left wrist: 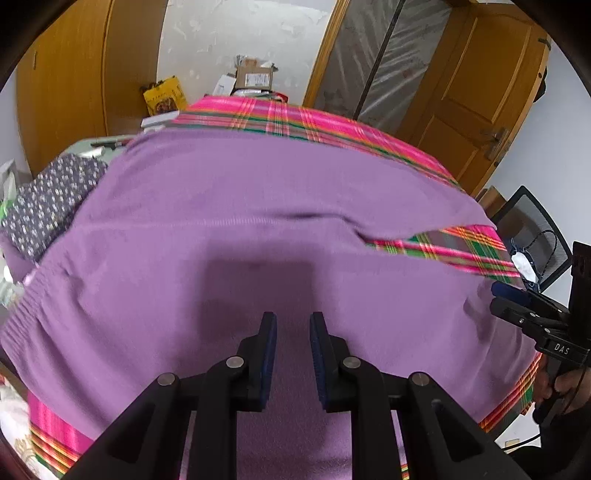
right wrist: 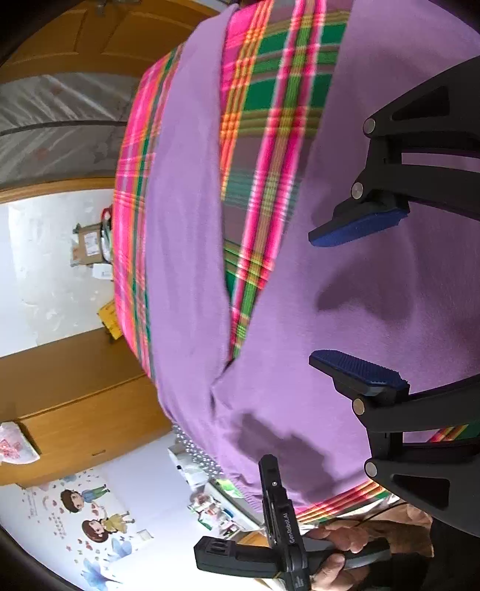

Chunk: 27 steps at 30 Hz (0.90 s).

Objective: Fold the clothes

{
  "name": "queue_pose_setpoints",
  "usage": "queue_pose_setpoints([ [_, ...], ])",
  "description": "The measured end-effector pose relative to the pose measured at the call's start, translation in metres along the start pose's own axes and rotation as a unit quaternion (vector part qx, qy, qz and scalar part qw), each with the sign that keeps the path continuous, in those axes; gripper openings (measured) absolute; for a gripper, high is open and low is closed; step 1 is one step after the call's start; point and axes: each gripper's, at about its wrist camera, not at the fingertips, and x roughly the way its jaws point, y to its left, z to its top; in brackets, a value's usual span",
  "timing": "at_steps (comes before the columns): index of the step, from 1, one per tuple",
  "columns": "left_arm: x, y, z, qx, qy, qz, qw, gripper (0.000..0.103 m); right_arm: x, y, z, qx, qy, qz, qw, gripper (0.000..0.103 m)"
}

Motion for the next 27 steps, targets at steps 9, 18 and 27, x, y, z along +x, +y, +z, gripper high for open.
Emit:
queue_pose_setpoints([
  [9, -0.021, -0.008, 0.031, 0.034, -0.034, 0.022, 0.9986, 0.02, -0.014, 0.011, 0.03, -0.046, -0.012, -0.033, 0.998, 0.06],
  [18, -0.026, -0.016, 0.051, 0.05, -0.053, 0.019, 0.9972, 0.02, -0.015, 0.025, 0.051, -0.074, -0.021, -0.055, 0.996, 0.06],
  [27, -0.031, -0.01, 0.072, 0.056, -0.069, 0.032, 0.9955, 0.02, -0.011, 0.038, 0.074, -0.114, -0.024, -0.06, 0.991, 0.06],
])
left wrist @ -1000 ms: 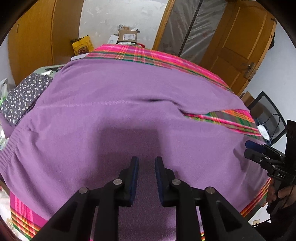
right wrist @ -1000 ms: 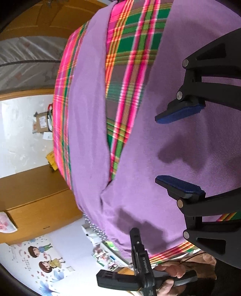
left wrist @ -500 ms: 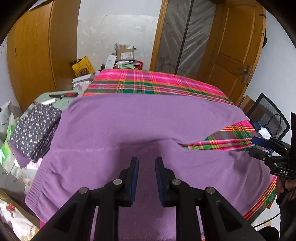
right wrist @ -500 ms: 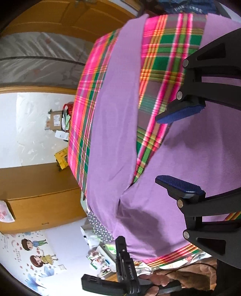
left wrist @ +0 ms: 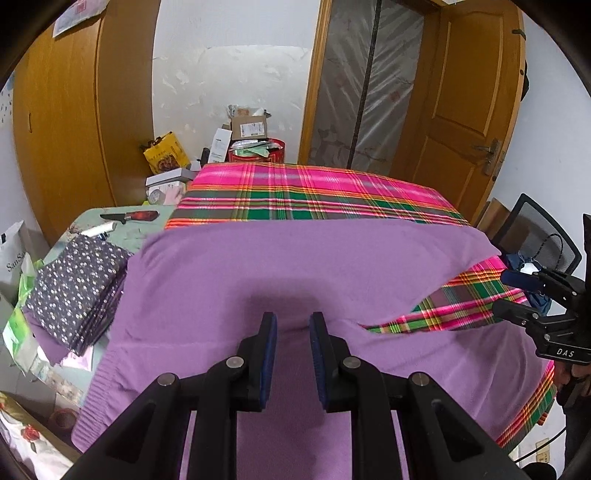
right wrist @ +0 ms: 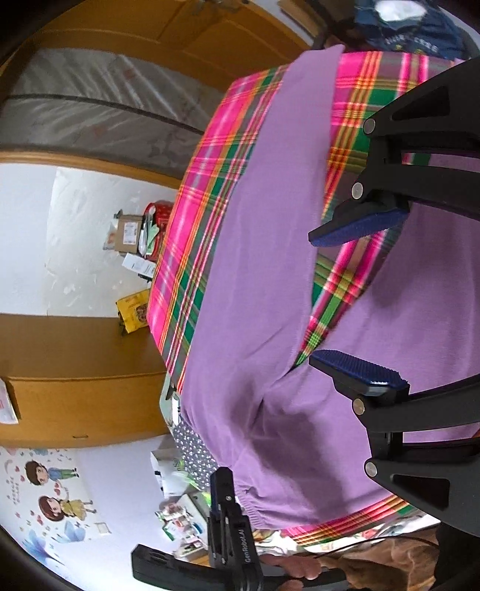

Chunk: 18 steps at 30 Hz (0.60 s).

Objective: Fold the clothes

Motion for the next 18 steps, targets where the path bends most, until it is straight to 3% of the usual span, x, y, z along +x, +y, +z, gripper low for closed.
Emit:
queue_pose_setpoints([
  [6, -0.008, 0.006, 0.021, 0.012, -0.008, 0.01, 0.9998, 0.02, 0.0, 0.002, 0.021, -0.033, -0.011, 0.006, 0.999, 0.06],
  [10, -0.013, 0.011, 0.036, 0.021, -0.012, 0.036, 0.9991, 0.02, -0.004, -0.001, 0.036, -0.044, -0.02, 0.014, 0.999, 0.06],
  [18, -0.01, 0.011, 0.045, 0.031, -0.01, 0.058, 0.9978, 0.02, -0.009, -0.008, 0.056, -0.048, -0.04, 0.037, 0.997, 0.06],
])
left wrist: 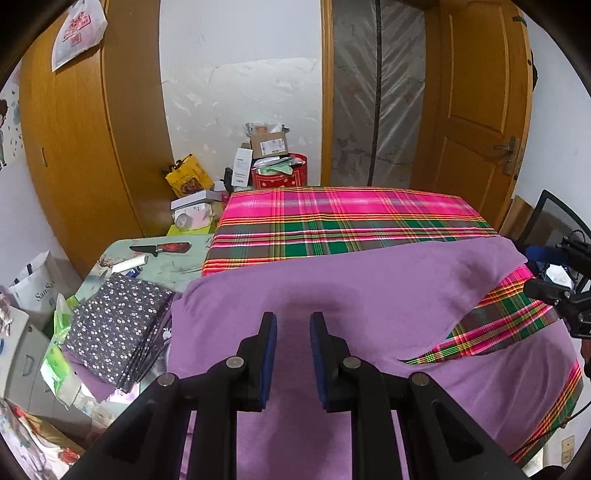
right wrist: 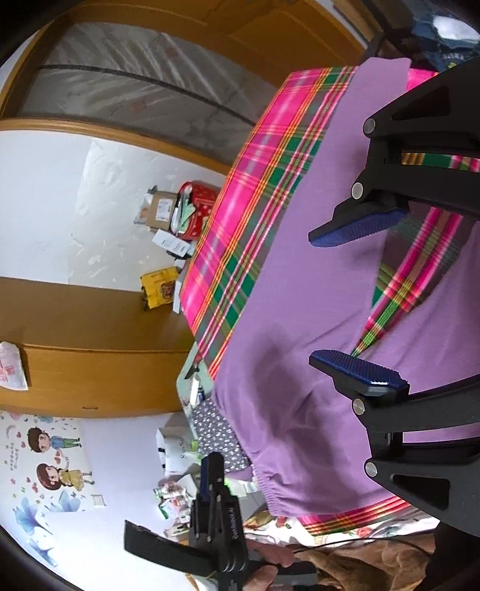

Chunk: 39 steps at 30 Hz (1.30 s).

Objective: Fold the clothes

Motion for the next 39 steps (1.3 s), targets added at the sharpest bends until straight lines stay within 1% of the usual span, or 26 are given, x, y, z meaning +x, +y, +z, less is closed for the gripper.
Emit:
queue_pose_setpoints([
  [9, 0.007, 0.001, 0.01, 0.01, 0.005, -0.005, 0.9999, 0.02, 0.011, 0.004, 0.017, -0.014, -0.005, 0.03, 0.999, 0.06],
  [16, 0.029, 0.029, 0.032, 0.021, 0.012, -0.016, 0.9996, 0.02, 0.032, 0.0, 0.038, -0.039, -0.008, 0.053, 0.998, 0.06],
  [22, 0.067, 0.069, 0.043, 0.006, 0.034, -0.003, 0.9994, 0.02, 0.07, -0.018, 0.049, -0.046, 0.012, 0.068, 0.997, 0.06],
  [27, 0.103, 0.106, 0.039, -0.023, 0.058, 0.0, 0.998, 0.02, 0.108, -0.038, 0.05, -0.03, 0.032, 0.082, 0.996, 0.06],
  [30, 0.119, 0.12, 0.036, -0.033, 0.068, -0.003, 0.9971, 0.02, 0.129, -0.048, 0.048, -0.026, 0.043, 0.087, 0.995, 0.06],
  [35, 0.14, 0.137, 0.032, -0.032, 0.075, -0.003, 0.9967, 0.02, 0.162, -0.059, 0.045, -0.028, 0.062, 0.092, 0.993, 0.06],
  [39, 0.156, 0.144, 0.034, -0.014, 0.08, -0.003, 0.9967, 0.02, 0.183, -0.064, 0.046, -0.036, 0.07, 0.1, 0.992, 0.06],
])
